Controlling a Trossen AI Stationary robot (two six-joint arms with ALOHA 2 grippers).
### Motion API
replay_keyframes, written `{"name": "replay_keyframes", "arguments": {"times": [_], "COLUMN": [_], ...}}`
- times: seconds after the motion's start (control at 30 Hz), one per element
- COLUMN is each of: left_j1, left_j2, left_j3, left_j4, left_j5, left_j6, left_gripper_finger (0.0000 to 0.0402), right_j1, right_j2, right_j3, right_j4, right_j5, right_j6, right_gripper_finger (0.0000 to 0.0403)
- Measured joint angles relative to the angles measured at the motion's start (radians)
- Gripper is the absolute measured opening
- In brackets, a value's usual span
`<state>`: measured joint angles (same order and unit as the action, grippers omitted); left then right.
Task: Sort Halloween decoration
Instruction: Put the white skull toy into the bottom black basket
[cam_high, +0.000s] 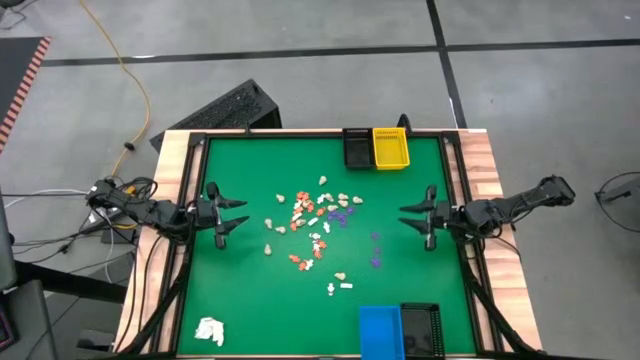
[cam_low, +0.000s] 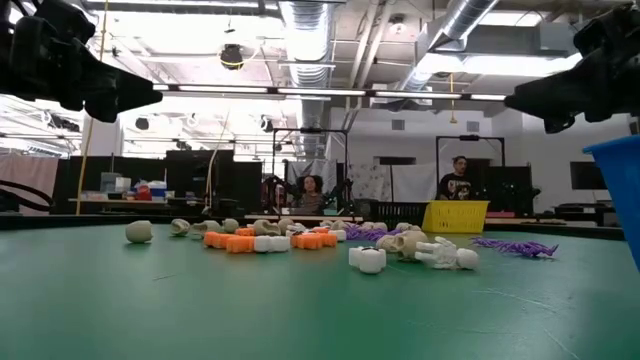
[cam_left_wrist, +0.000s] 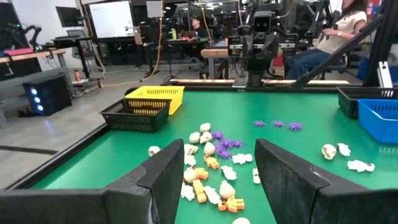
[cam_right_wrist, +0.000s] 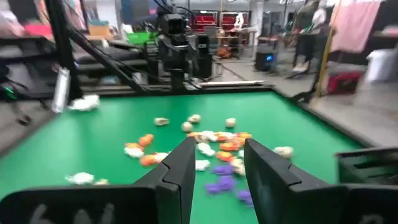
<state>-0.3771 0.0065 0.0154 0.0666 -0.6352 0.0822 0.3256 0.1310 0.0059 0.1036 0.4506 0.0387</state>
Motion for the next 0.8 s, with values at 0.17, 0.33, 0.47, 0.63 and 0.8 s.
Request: {"name": "replay_keyframes", "arguments": {"times": [0.17, 0.33, 0.47, 0.63, 0.8], "left_j1": [0.0, 0.0, 0.0, 0.0, 0.0], "left_j2": [0.0, 0.0, 0.0, 0.0, 0.0], "left_j3": [0.0, 0.0, 0.0, 0.0, 0.001], "left_j4": [0.0, 0.002, 0.004, 0.007, 0.076], "left_j5": [0.001, -0.005, -0.004, 0.0, 0.055], "left_j6": [-0.051, -0.102, -0.116, -0.242, -0.309], "left_gripper_finger": [0.0189, 0.0189, 0.0189, 0.0189, 0.0189], "right_j1": [0.002, 0.002, 0.001, -0.002, -0.027], "right_j2": [0.0, 0.001, -0.002, -0.001, -0.002], "right_j3": [0.0, 0.0, 0.0, 0.0, 0.0], "right_j4": [0.004, 0.041, 0.134, 0.155, 0.21], "right_j5": [-0.077, -0.083, -0.069, -0.054, -0.043], "right_j6": [0.024, 0.217, 0.356, 0.364, 0.348], "right_gripper_finger": [0.0137, 0.0137, 0.0137, 0.0137, 0.0137]}}
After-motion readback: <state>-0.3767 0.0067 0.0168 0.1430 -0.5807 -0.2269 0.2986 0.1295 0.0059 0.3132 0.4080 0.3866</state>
